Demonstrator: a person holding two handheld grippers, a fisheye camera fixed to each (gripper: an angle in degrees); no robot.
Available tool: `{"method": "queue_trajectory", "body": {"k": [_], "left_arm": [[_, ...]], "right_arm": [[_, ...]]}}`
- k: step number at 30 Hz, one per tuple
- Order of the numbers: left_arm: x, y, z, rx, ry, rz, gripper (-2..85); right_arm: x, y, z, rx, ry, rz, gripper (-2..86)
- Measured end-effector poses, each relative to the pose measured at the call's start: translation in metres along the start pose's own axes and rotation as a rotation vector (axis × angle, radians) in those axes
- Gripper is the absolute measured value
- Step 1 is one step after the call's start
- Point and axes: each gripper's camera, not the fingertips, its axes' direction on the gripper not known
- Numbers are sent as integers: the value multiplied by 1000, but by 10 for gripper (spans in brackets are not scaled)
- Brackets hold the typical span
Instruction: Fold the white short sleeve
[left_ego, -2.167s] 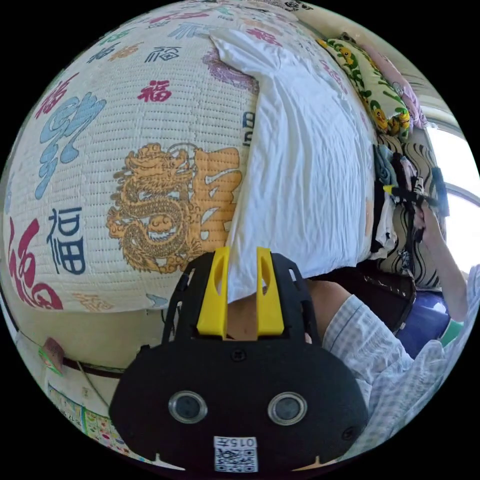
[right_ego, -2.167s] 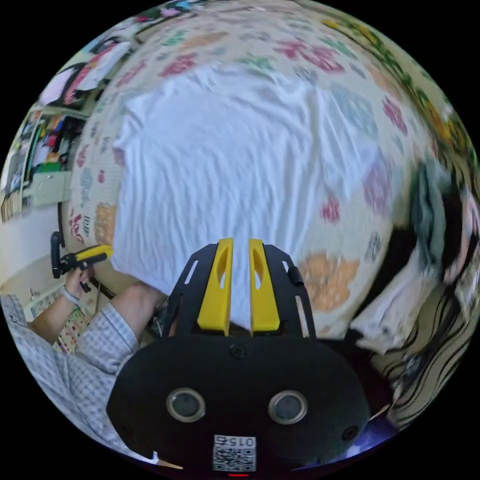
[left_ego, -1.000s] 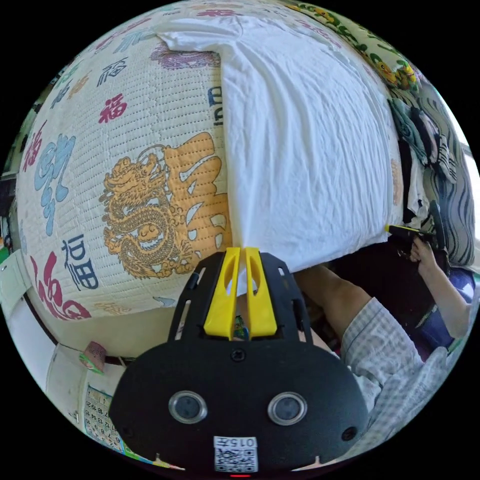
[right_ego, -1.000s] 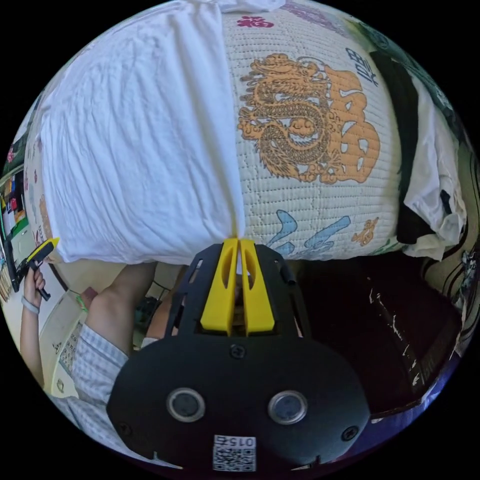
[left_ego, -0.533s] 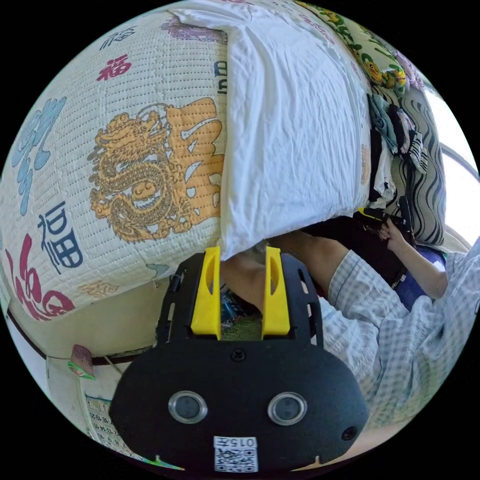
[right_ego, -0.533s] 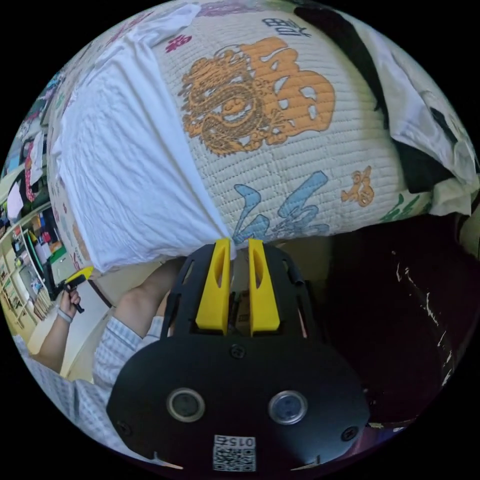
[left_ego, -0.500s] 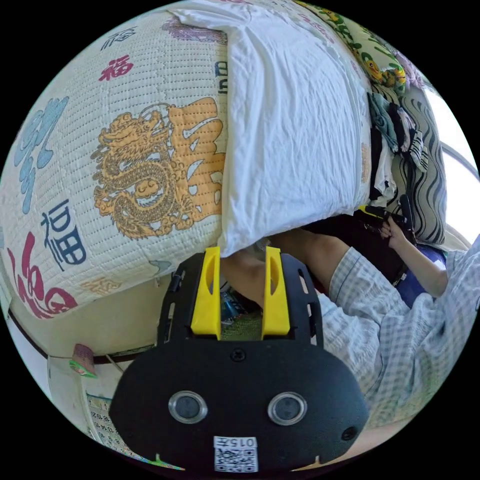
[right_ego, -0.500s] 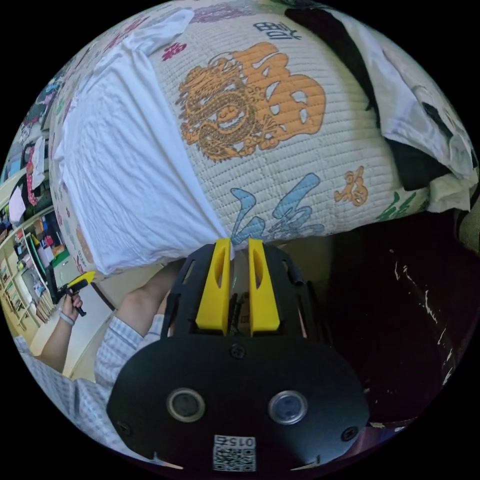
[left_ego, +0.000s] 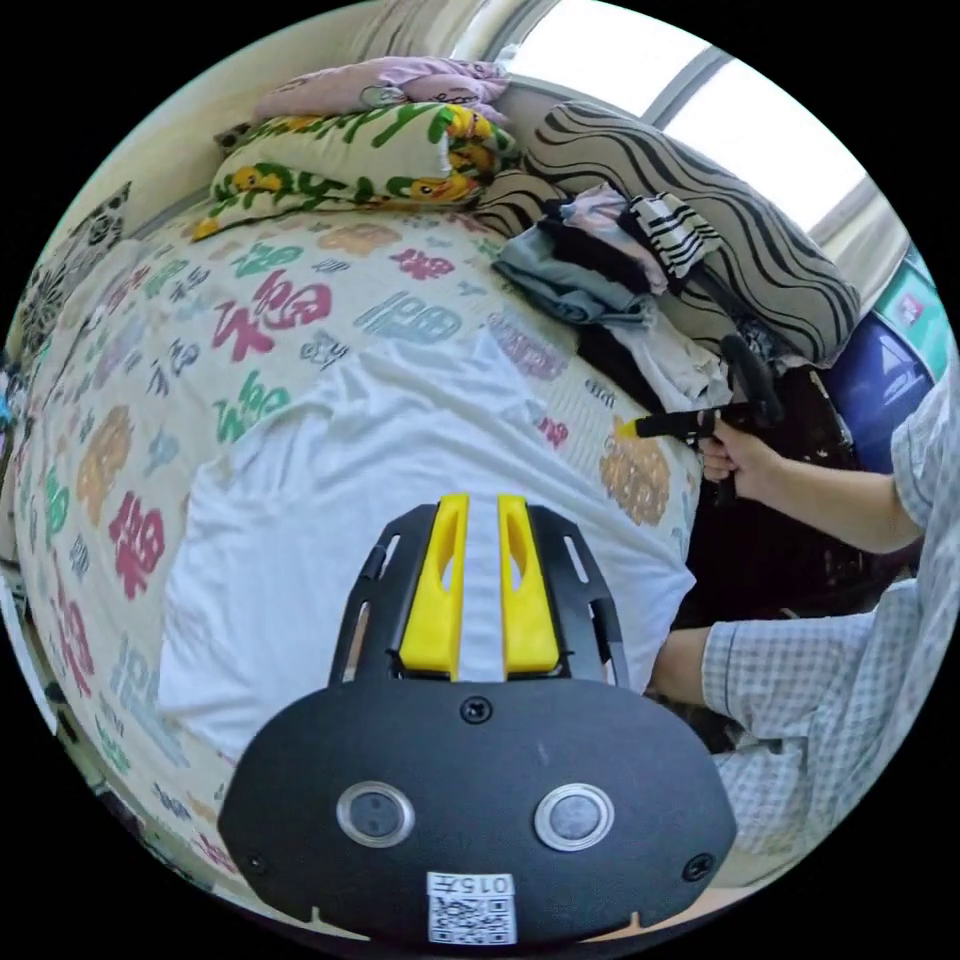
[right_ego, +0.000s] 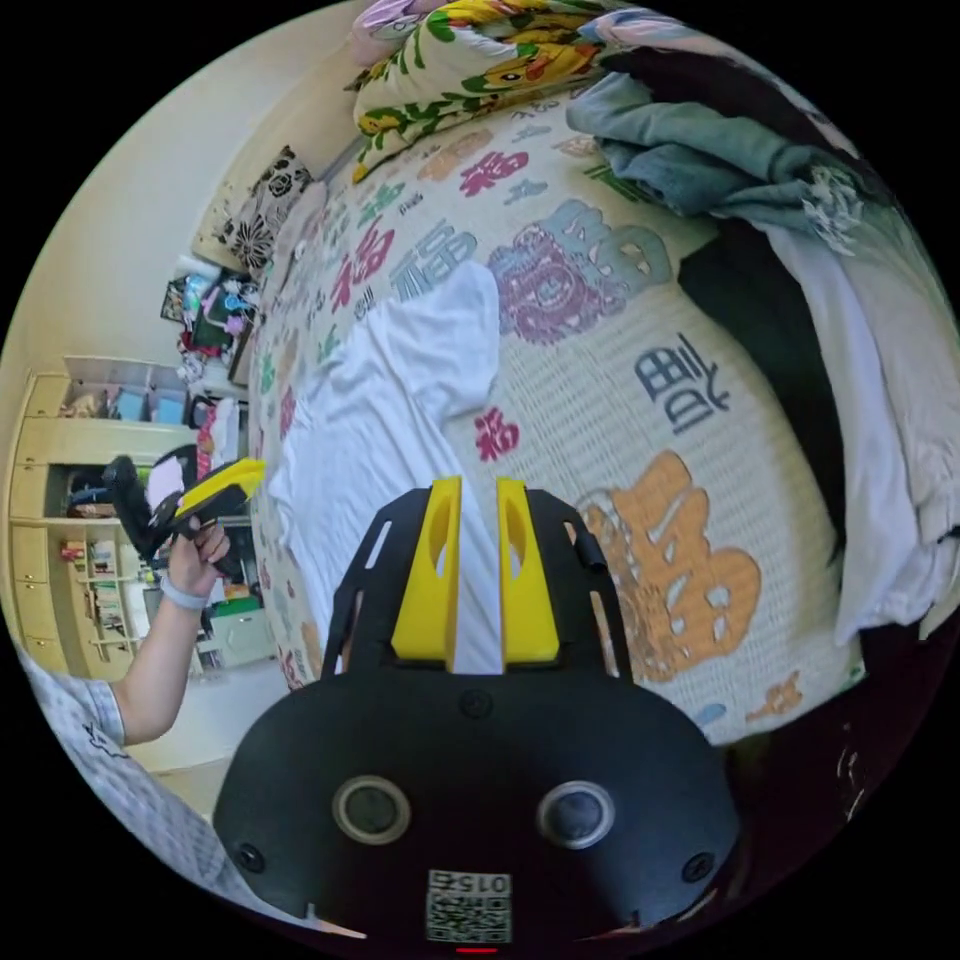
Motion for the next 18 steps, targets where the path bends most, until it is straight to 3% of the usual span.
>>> {"method": "queue_trajectory", "body": {"k": [7,11,18], "left_arm": [[-6,-184,93,-98,61,92,99],[-8,-235,144,-247,64,113,98],[-7,-283,210,-456,63,170,49]], "right_arm": [[26,-59,6,1,-64,123,64],[49,-66,13,-62,-308,249,64],[61,-73,10,-71,-437,376,41]]}}
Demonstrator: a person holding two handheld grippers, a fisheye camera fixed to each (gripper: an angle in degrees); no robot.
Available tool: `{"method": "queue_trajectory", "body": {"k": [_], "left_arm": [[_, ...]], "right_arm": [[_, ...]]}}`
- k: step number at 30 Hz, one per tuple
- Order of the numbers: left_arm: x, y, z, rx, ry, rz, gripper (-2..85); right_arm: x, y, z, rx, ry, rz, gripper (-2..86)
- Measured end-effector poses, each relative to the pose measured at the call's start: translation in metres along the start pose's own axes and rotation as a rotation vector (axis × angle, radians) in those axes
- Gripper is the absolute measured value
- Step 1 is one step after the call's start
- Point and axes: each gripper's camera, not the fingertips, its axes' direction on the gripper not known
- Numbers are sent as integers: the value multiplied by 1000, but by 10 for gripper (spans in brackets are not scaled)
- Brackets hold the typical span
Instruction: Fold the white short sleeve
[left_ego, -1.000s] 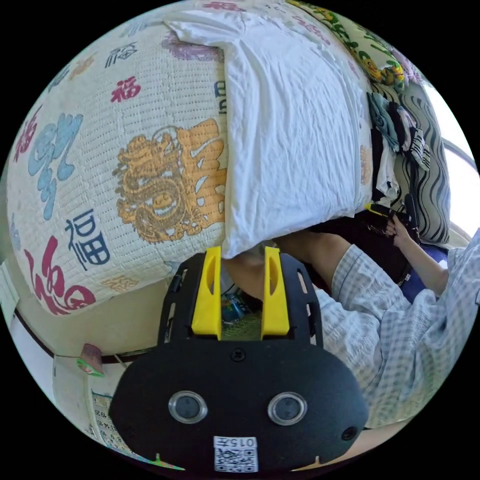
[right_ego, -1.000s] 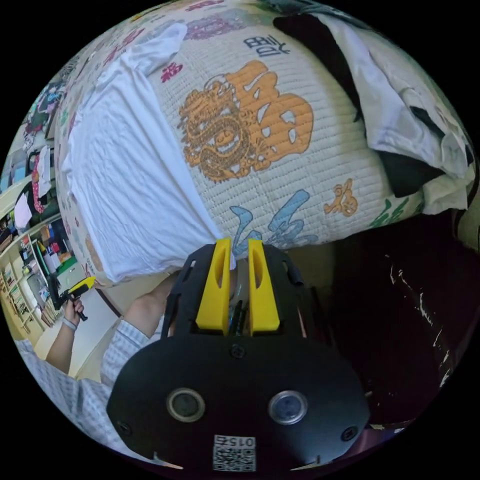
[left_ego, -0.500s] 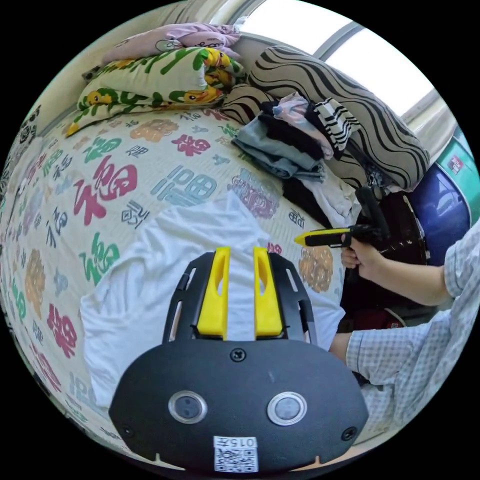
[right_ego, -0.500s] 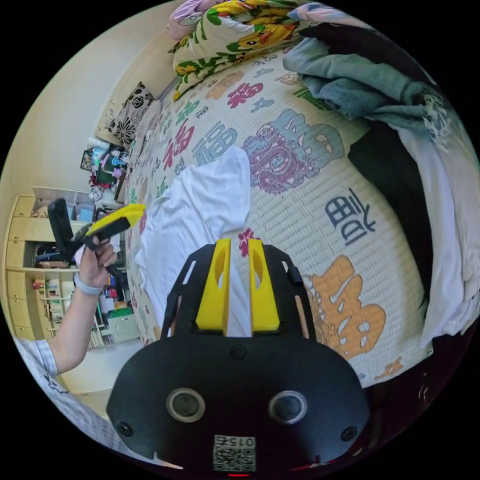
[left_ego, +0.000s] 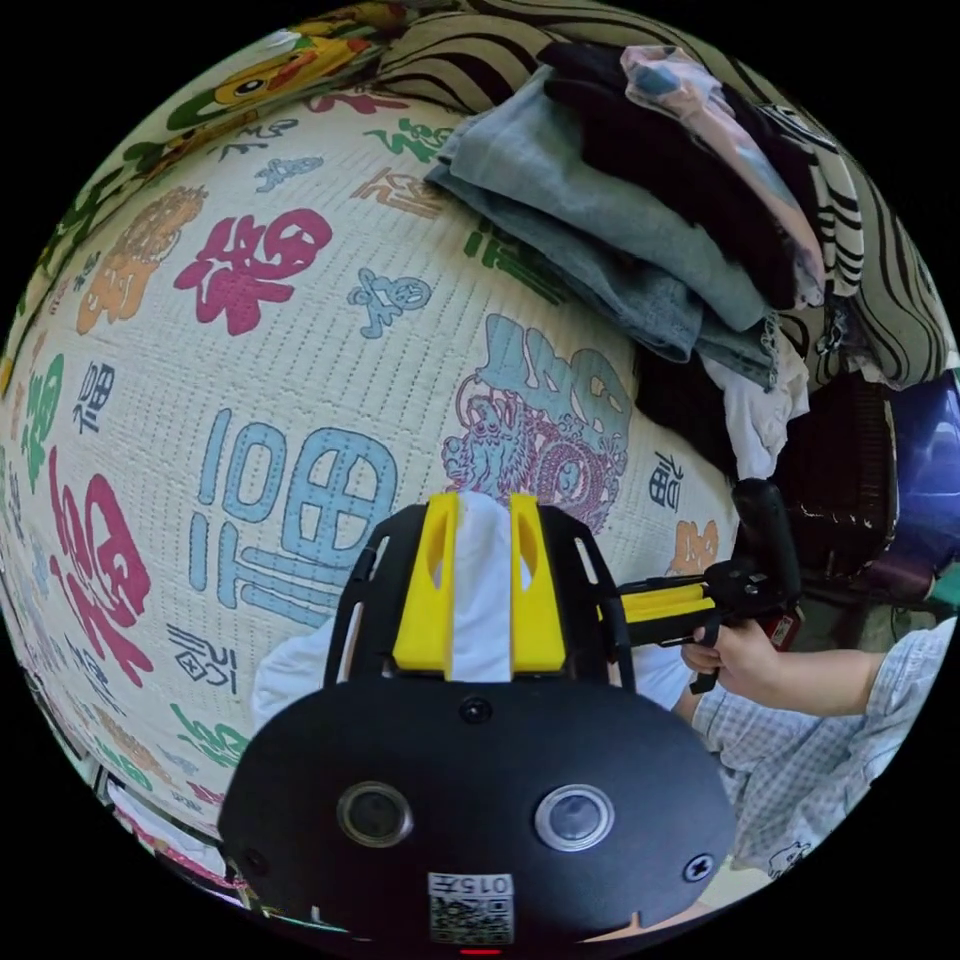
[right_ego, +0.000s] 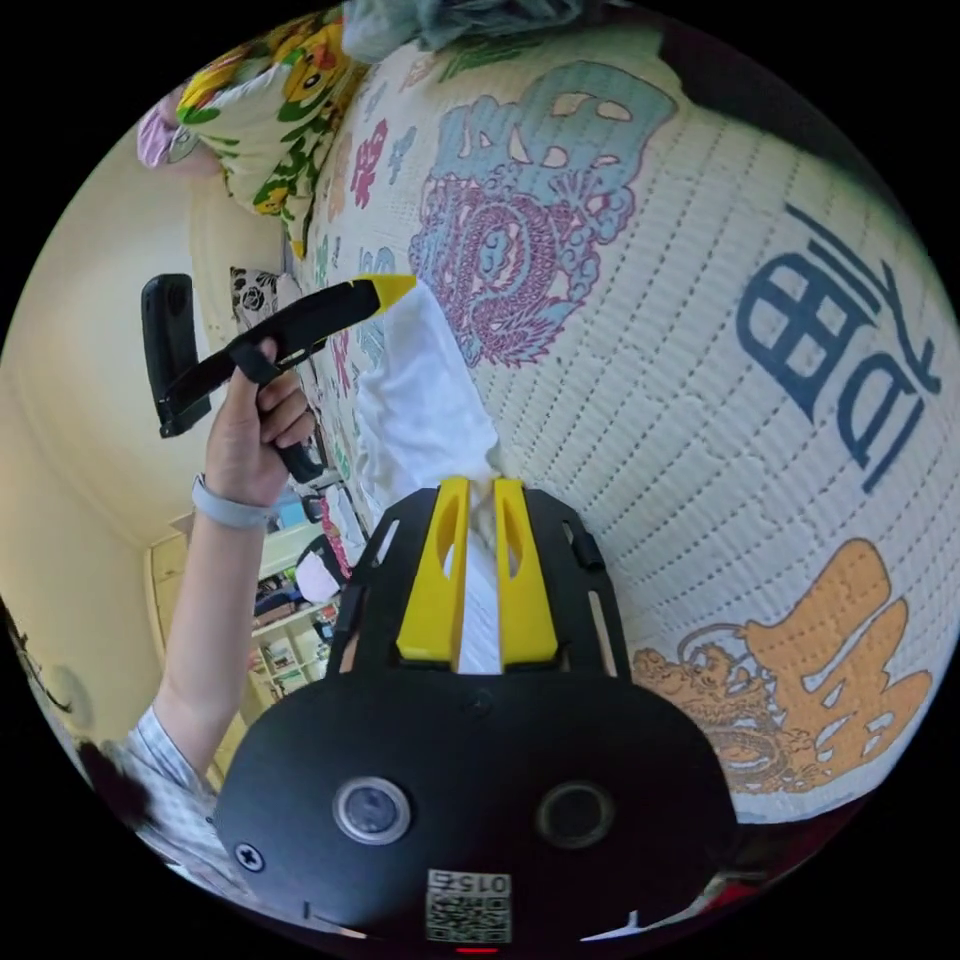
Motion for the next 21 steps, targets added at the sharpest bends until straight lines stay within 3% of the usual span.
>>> {"method": "queue_trajectory", "body": {"k": [2,6,13,17,21], "left_arm": [[-4,-8,2,-1,-4,2,12],[-17,-5,-24,193,45,12,-3],[-58,92,-86,597,153,-3,-2],[-72,179,-97,672,43,-83,10],[-97,257,-71,605,68,-325,43]], "right_arm": [[4,0,-6,39,-38,62,16],[-2,10,-22,131,-61,39,3],[-79,61,-34,182,196,-471,0],[-124,104,0,63,360,-768,5],[-124,121,45,-186,363,-768,24]]}}
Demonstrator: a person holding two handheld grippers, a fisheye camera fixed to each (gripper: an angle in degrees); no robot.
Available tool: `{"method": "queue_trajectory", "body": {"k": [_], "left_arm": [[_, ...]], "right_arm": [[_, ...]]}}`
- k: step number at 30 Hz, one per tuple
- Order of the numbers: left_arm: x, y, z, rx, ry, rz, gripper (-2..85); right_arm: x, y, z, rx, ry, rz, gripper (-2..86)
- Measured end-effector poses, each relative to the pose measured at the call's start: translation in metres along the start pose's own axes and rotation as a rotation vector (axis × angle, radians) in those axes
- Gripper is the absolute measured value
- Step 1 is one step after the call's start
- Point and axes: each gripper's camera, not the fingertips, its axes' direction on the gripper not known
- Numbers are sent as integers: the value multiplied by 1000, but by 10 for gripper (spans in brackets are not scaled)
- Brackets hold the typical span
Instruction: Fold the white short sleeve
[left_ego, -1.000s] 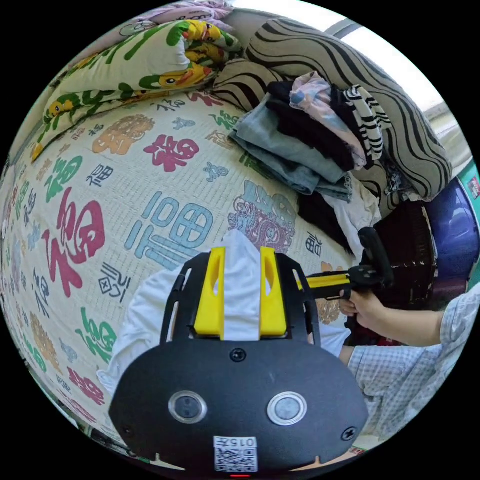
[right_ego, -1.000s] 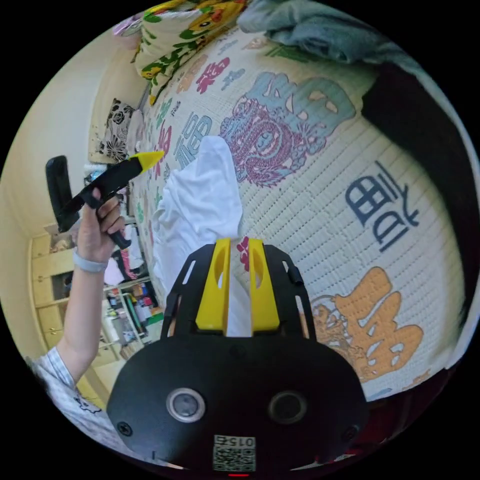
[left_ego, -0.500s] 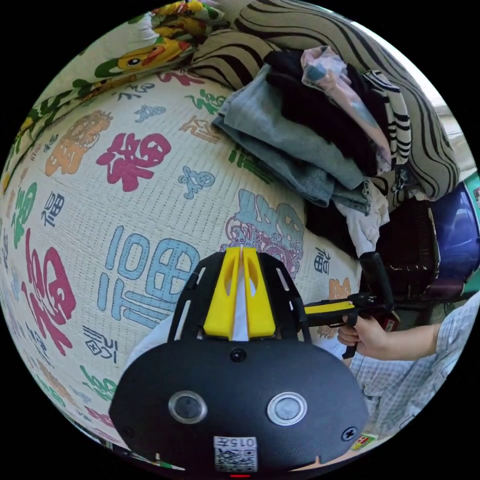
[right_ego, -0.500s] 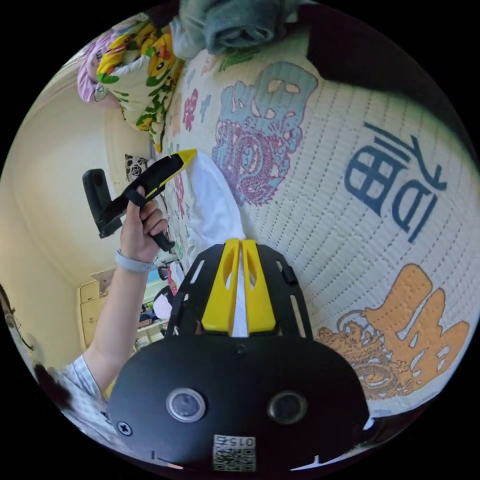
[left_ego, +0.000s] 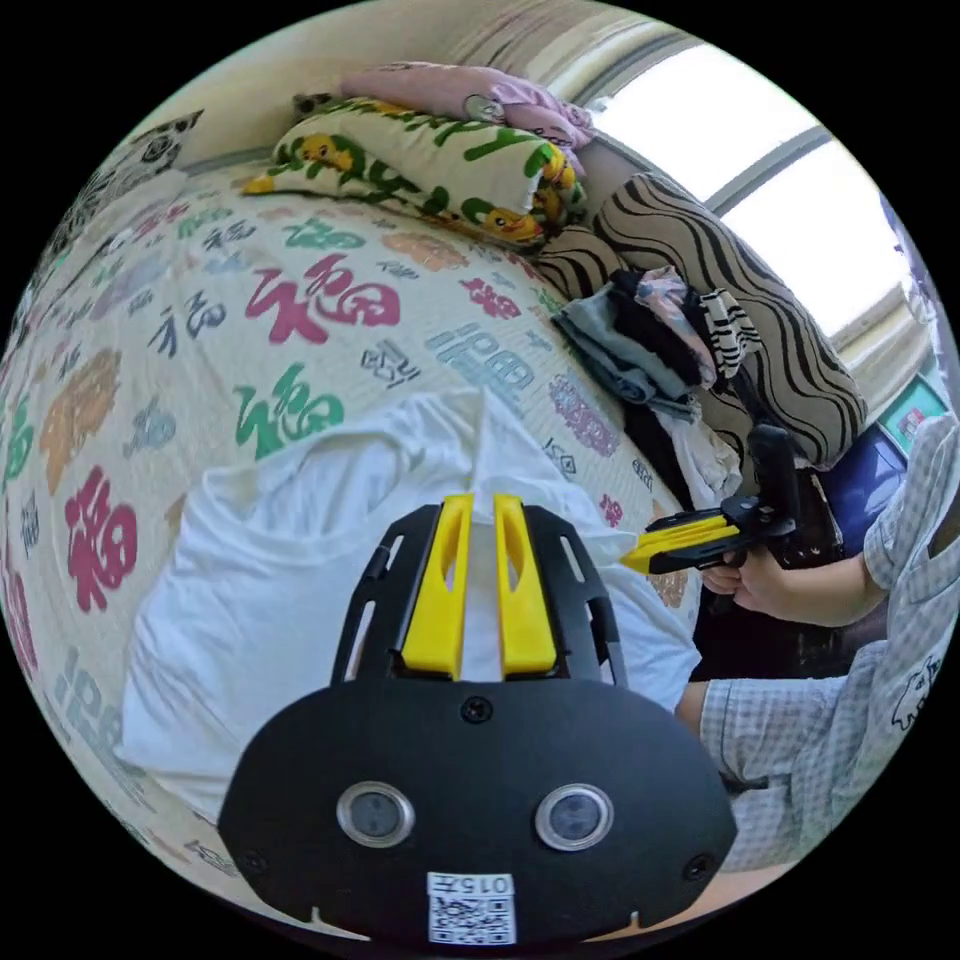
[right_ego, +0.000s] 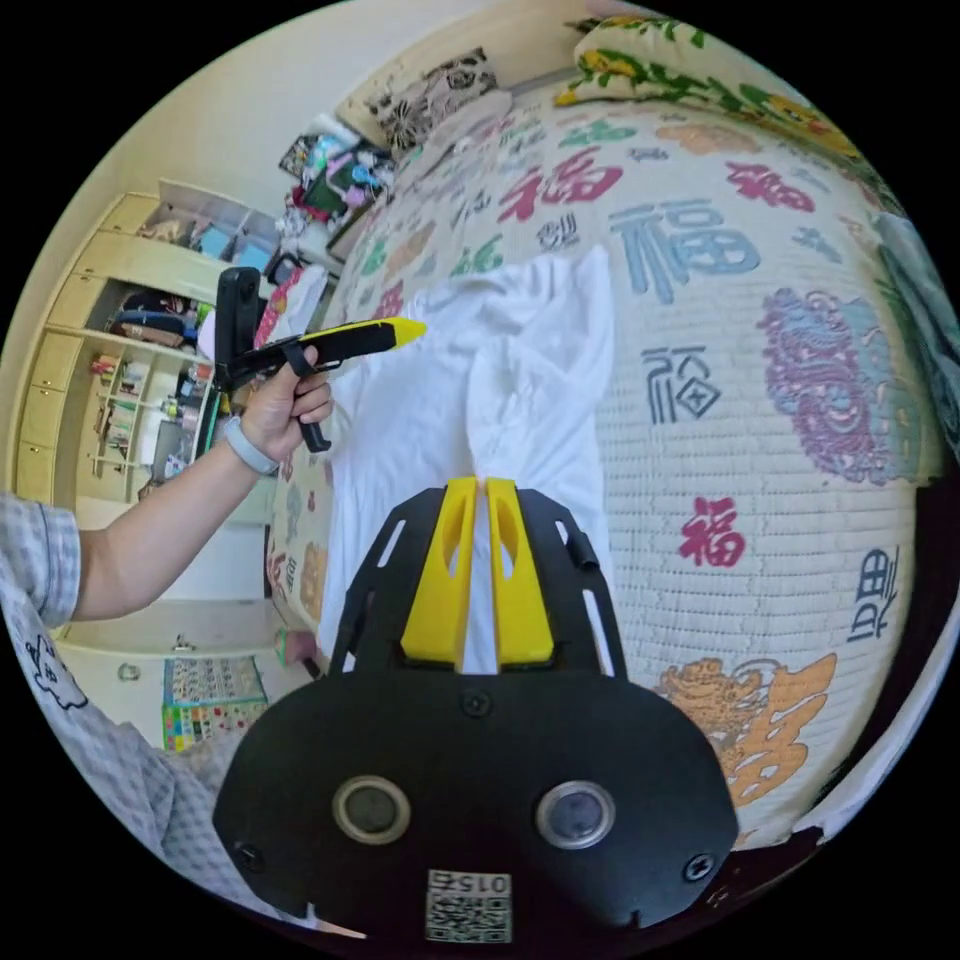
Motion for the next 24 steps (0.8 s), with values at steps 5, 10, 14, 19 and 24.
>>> {"method": "queue_trajectory", "body": {"k": [5,10,14,19,24], "left_arm": [[-29,41,-10,50,46,-226,63],[-20,12,4,102,82,-208,100],[-1,-17,25,-10,-24,-40,64],[-16,-27,13,6,19,-42,-1],[-35,-12,-44,116,31,-96,-2]], "right_arm": [[-26,9,15,-102,51,-40,51],[-33,2,15,-112,129,16,64],[-50,-4,26,-170,155,48,79],[-63,-4,36,-148,219,167,12],[-96,-3,31,-118,161,71,-2]]}}
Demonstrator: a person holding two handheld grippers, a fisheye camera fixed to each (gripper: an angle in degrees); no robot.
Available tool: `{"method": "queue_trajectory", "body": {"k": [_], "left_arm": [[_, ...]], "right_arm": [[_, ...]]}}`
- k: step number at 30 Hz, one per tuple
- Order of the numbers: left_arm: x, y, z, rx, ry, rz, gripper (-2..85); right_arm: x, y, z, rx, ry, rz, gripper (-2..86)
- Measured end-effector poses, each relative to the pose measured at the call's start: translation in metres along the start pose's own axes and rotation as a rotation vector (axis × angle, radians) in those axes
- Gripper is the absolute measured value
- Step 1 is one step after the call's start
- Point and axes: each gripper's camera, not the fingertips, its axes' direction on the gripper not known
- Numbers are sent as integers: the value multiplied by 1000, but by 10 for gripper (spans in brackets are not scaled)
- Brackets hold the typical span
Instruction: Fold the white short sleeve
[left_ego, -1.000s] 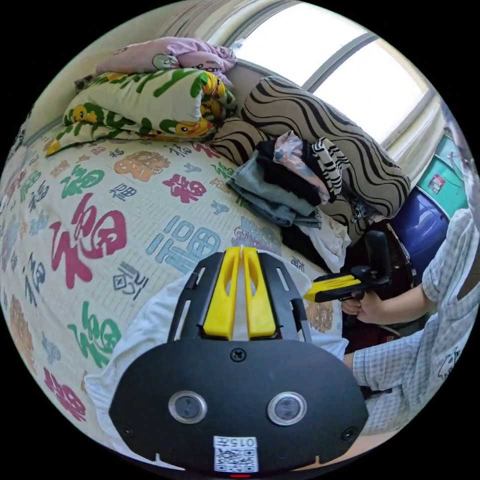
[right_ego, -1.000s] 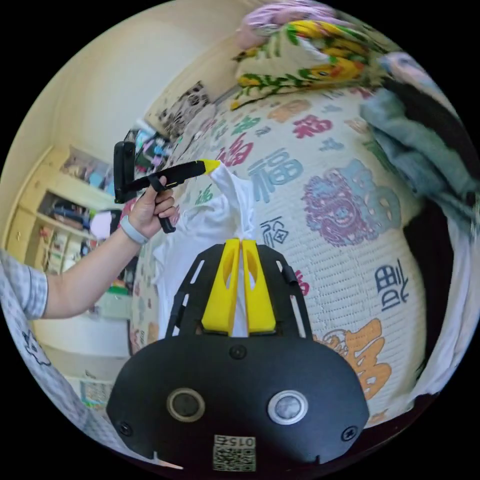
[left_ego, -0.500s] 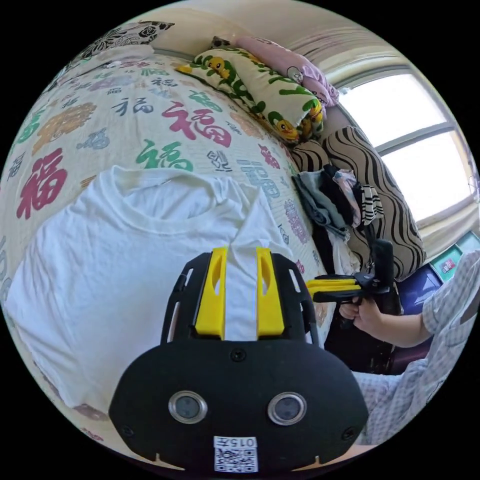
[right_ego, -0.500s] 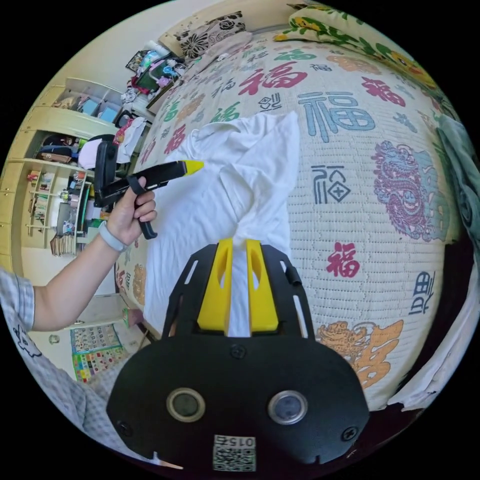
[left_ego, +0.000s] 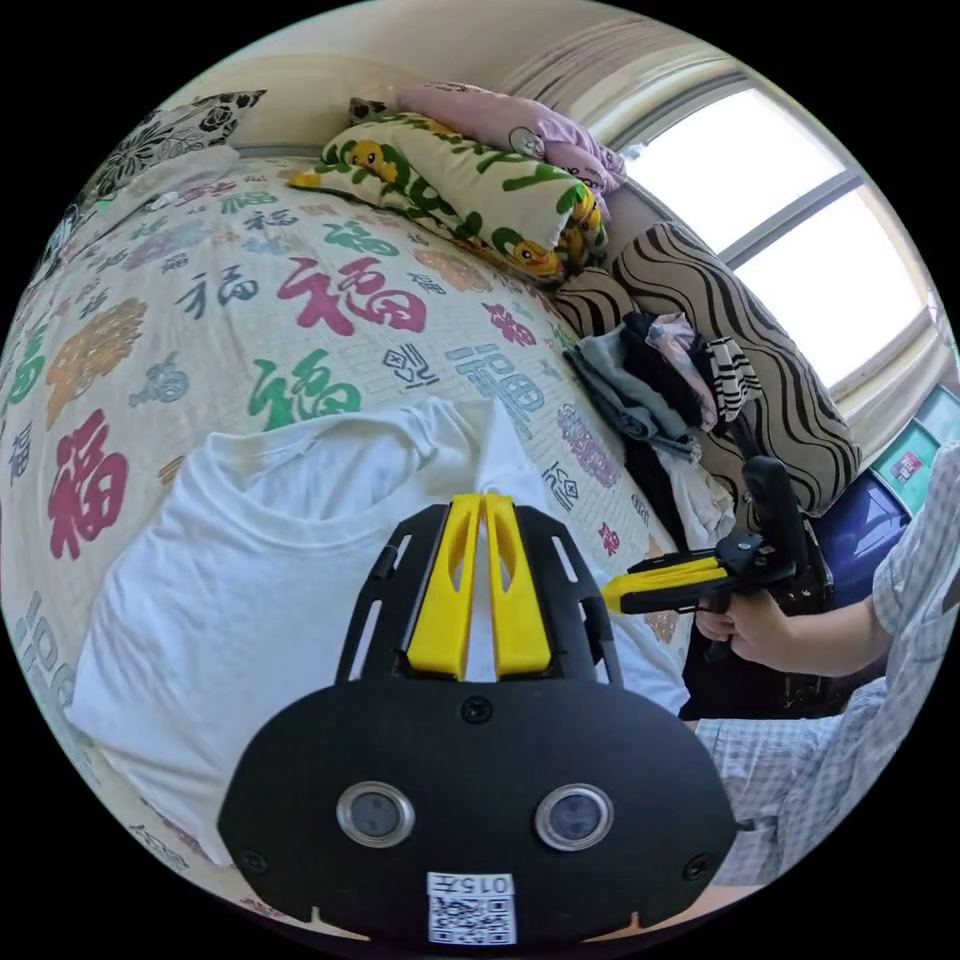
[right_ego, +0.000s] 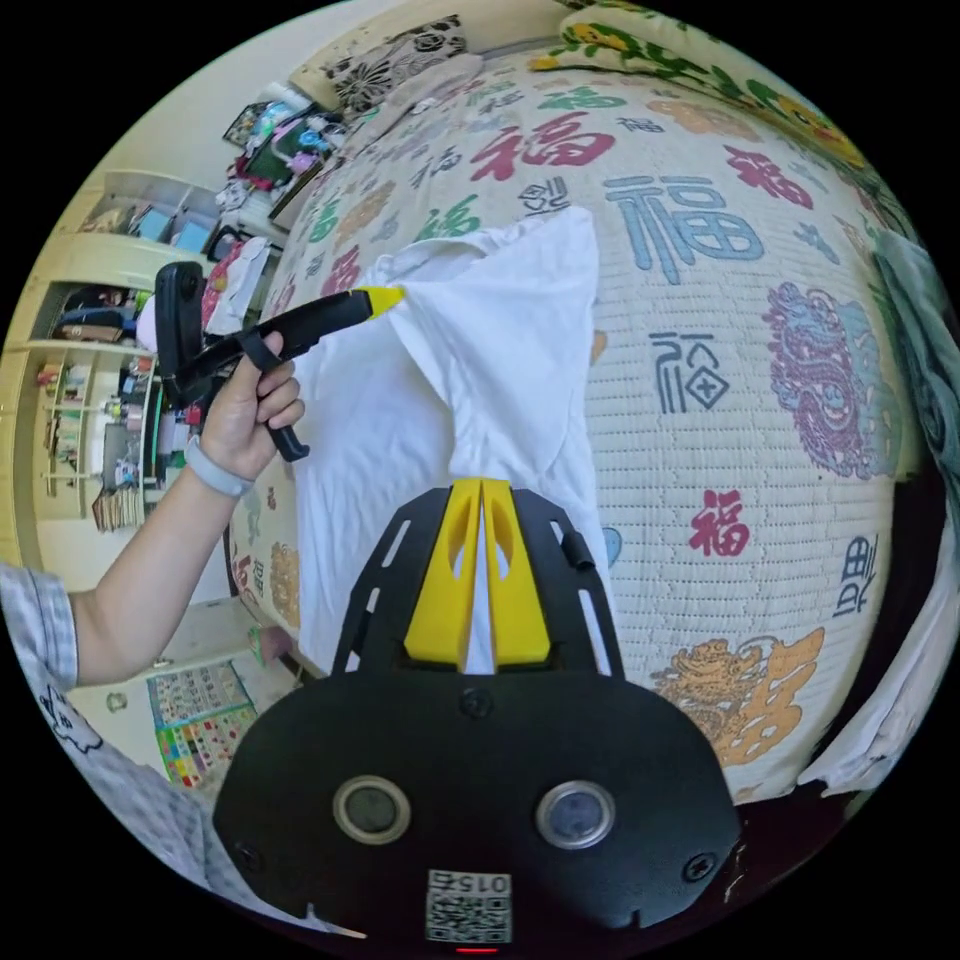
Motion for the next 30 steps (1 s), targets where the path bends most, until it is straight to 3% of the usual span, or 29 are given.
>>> {"method": "queue_trajectory", "body": {"k": [4,9,12,18,24,30], "left_arm": [[-15,19,-22,-57,-57,-31,27],[-37,34,-19,-81,40,-151,95],[-39,35,-18,-53,46,-177,79],[-34,27,-22,-53,62,-166,10],[-32,28,-56,-79,-7,-144,9],[-44,51,-57,-206,28,-171,69]], "right_arm": [[-31,4,12,-75,12,-106,1],[-44,2,11,-39,11,-79,63],[-52,-7,26,-110,3,-42,105],[-77,-16,44,-100,236,-37,33],[-88,5,14,-60,136,-70,16],[-103,8,26,-186,26,-103,60]]}}
